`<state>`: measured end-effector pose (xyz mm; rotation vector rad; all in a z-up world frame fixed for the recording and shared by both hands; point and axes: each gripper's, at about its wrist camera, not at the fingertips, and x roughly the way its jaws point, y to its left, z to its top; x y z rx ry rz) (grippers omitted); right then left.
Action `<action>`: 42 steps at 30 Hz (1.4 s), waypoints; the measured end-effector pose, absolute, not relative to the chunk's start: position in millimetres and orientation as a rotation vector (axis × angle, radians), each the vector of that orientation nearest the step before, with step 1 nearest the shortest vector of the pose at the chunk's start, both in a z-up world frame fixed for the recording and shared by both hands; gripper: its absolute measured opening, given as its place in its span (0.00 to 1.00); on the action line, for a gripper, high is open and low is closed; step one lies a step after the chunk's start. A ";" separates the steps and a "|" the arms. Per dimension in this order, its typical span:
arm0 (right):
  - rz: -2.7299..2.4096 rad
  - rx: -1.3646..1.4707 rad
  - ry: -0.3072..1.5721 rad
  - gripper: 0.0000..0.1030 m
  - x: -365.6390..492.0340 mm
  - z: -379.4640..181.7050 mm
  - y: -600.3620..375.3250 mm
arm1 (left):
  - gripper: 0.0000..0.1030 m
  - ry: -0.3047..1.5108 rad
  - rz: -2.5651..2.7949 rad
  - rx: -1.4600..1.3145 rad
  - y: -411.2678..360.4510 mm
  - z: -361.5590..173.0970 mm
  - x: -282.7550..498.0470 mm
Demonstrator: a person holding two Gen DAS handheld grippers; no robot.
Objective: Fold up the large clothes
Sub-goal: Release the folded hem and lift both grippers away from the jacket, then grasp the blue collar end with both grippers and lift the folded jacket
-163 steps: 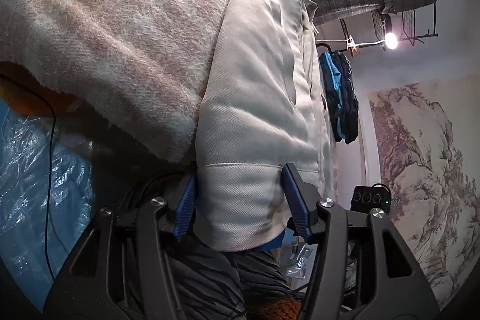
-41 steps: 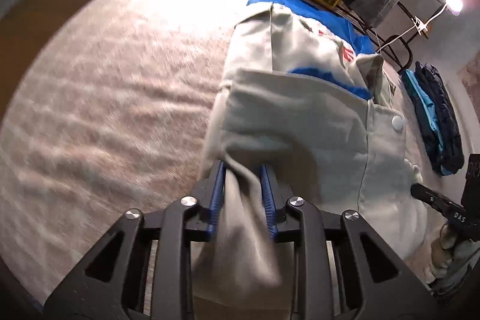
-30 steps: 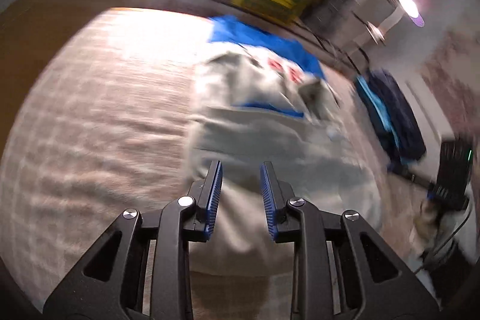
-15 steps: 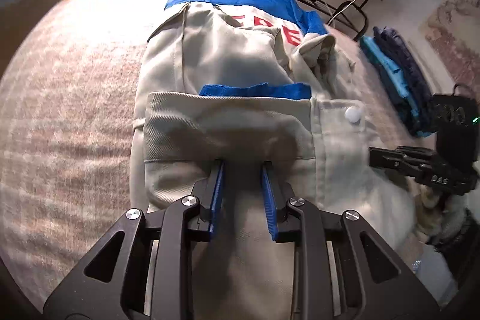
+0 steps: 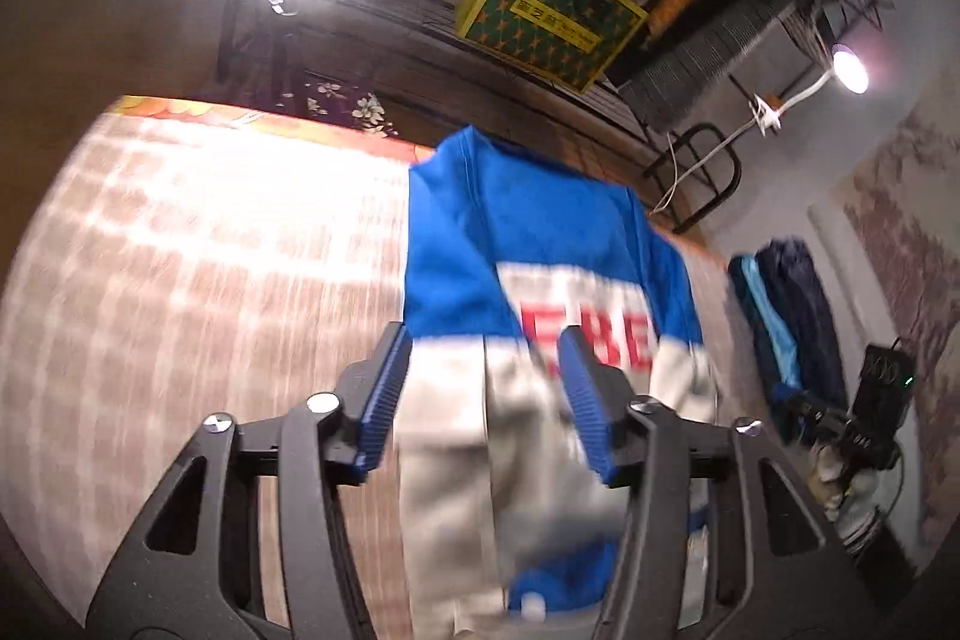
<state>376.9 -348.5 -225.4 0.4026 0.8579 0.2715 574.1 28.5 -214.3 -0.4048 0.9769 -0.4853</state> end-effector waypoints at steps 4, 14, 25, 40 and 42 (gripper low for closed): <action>0.268 0.484 0.875 0.57 427.9 -240.2 -370.3 | 0.57 1.019 -0.487 -0.567 30.2 -243.1 625.7; 0.225 0.704 0.860 0.55 515.0 -299.1 -412.6 | 0.57 1.095 -0.461 -0.589 4.9 -293.1 700.2; 0.291 0.729 0.882 0.48 576.2 -319.5 -402.0 | 0.57 1.107 -0.501 -0.504 -34.2 -303.2 733.2; 0.249 0.544 0.869 0.02 569.0 -280.9 -368.9 | 0.03 1.002 -0.478 -0.319 -55.6 -270.0 703.2; 0.254 0.530 0.849 0.02 568.0 -268.7 -364.6 | 0.03 0.980 -0.495 -0.327 -54.8 -257.4 694.7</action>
